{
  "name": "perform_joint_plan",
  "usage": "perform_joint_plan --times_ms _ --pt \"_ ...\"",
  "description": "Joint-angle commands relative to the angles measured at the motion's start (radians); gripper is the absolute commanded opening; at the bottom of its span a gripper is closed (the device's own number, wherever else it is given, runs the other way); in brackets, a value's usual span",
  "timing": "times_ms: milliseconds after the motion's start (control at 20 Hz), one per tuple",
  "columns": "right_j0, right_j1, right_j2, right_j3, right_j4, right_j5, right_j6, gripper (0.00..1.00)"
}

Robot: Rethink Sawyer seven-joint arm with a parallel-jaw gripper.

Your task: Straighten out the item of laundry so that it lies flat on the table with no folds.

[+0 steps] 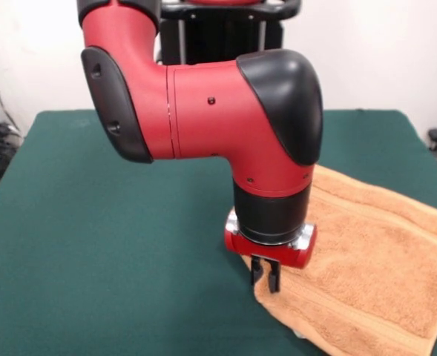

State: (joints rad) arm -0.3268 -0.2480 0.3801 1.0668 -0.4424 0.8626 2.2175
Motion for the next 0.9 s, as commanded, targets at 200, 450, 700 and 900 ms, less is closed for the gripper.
perform_joint_plan --times_ms 200,450,700,900 --pt "0.011 0.033 0.110 0.017 0.016 0.225 -0.335 0.00" --pt "0.008 0.036 0.119 0.007 0.019 0.253 -0.338 0.00" --pt "0.004 0.040 0.124 0.002 0.019 0.266 -0.346 0.00" --pt "0.001 0.029 0.127 0.005 0.024 0.282 -0.342 0.00"
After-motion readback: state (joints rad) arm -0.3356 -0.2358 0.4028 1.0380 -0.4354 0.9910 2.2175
